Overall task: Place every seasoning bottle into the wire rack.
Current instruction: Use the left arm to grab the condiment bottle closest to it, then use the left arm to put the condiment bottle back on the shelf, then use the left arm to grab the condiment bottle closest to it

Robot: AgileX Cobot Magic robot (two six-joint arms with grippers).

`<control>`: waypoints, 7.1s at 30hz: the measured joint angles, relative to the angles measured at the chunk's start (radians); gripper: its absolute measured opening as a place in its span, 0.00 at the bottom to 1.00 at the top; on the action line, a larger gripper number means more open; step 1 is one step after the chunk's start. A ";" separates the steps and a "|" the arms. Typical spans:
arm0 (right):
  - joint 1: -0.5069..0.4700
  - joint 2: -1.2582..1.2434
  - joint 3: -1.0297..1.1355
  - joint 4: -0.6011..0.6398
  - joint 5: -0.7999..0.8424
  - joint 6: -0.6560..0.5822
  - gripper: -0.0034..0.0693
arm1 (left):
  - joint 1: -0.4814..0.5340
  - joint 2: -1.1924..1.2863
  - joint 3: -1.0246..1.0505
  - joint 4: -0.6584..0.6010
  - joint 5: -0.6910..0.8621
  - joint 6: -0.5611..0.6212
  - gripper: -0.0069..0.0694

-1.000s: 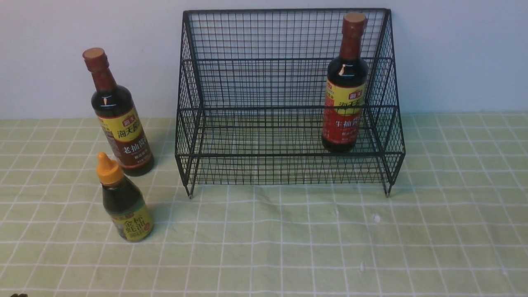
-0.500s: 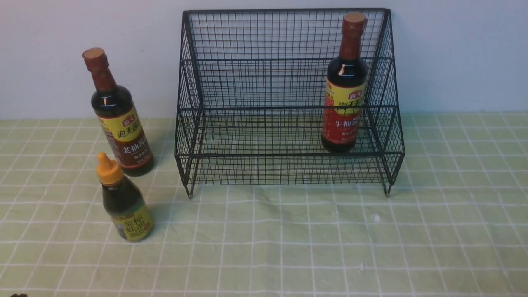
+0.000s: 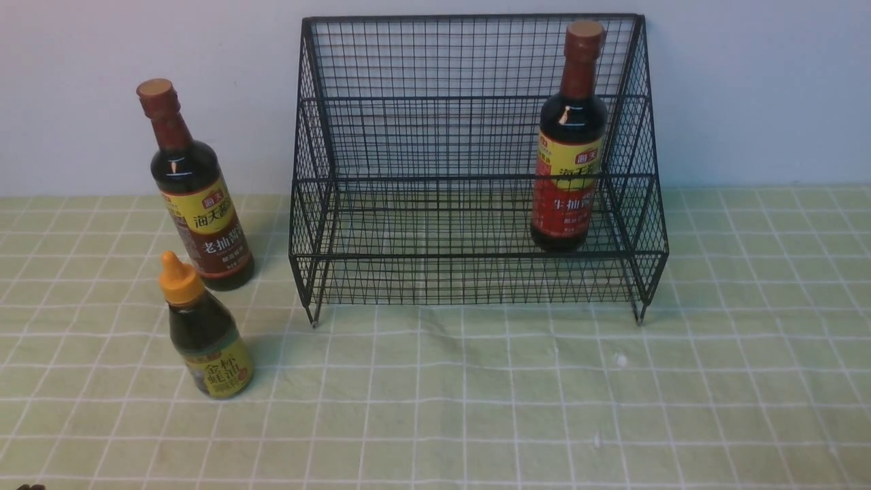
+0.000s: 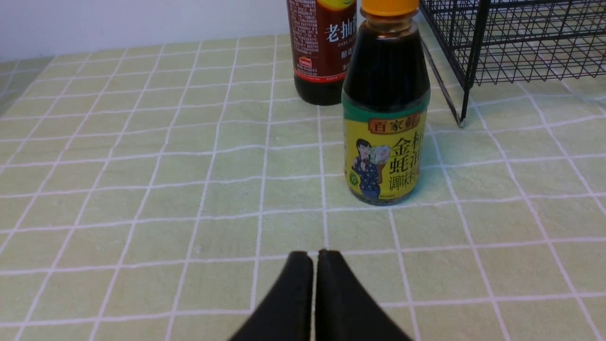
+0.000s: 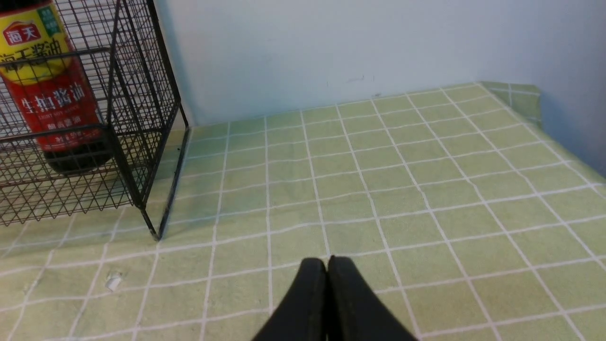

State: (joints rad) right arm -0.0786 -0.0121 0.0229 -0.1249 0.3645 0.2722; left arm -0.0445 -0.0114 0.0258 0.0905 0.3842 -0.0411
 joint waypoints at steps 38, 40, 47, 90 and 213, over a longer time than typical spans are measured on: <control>-0.001 0.000 0.000 0.000 0.000 0.004 0.03 | 0.000 0.000 0.003 -0.040 -0.415 -0.143 0.08; -0.001 0.000 0.000 0.000 0.000 0.004 0.03 | 0.000 0.000 0.003 -0.047 -0.476 -0.157 0.08; -0.001 0.000 0.000 0.000 0.000 0.004 0.03 | 0.000 0.048 -0.014 -0.055 -0.686 -0.189 0.08; -0.001 0.000 0.000 0.000 0.000 -0.001 0.03 | 0.000 1.549 -0.368 0.185 -1.393 -0.291 0.44; -0.001 0.000 0.000 0.001 0.000 0.026 0.03 | 0.141 1.750 -1.039 0.522 -0.923 -0.519 0.43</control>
State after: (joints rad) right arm -0.0793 -0.0121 0.0229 -0.1240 0.3645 0.2981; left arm 0.0967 1.7384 -1.0133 0.6122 -0.5391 -0.5598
